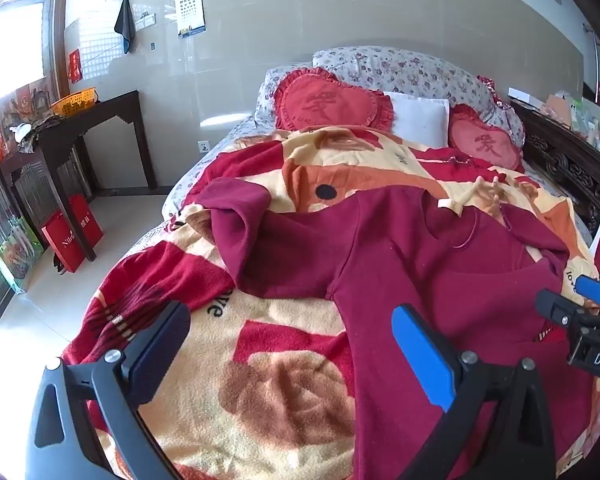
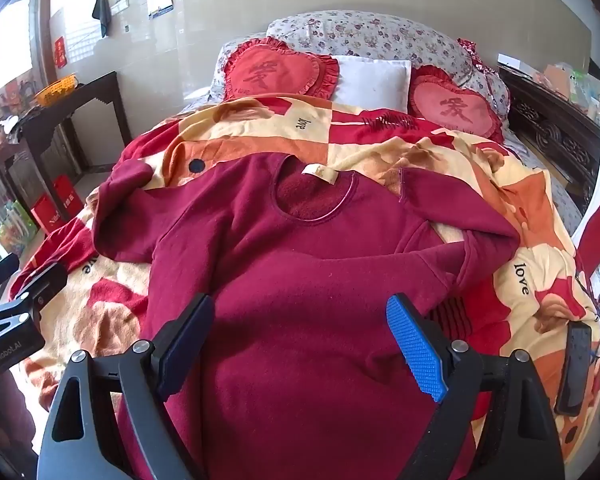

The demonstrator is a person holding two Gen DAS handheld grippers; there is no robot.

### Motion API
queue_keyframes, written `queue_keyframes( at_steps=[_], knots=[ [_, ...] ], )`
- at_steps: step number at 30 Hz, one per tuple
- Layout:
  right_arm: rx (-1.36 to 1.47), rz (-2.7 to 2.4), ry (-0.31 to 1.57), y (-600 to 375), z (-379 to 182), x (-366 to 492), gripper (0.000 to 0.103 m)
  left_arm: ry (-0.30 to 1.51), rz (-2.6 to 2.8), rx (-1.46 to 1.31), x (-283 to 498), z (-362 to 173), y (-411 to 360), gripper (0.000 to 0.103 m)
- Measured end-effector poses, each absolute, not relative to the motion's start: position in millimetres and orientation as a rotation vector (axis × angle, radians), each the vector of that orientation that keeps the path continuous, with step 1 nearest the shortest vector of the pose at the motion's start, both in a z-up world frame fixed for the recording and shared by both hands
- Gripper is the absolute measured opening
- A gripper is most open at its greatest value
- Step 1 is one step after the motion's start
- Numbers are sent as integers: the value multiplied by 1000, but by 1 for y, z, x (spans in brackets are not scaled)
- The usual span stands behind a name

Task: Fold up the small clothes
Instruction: 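Move both grippers toward the dark red sweatshirt on the bed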

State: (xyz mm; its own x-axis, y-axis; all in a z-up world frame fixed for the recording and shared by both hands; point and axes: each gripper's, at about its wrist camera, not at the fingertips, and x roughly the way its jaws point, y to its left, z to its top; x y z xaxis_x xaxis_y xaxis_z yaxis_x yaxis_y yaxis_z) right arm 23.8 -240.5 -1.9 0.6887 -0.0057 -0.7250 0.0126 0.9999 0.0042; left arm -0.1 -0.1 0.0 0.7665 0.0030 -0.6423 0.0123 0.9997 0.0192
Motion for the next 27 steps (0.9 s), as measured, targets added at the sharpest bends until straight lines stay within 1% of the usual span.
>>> queue_keyframes(
  at_steps=[13,27],
  knots=[
    [-14,-16,820,-233,-2,24,72,694,-6,26,-2,0,1,103],
    [-6,-12,830,-231,-6,30,72,718,-5,10,7,-11,3,103]
  ],
)
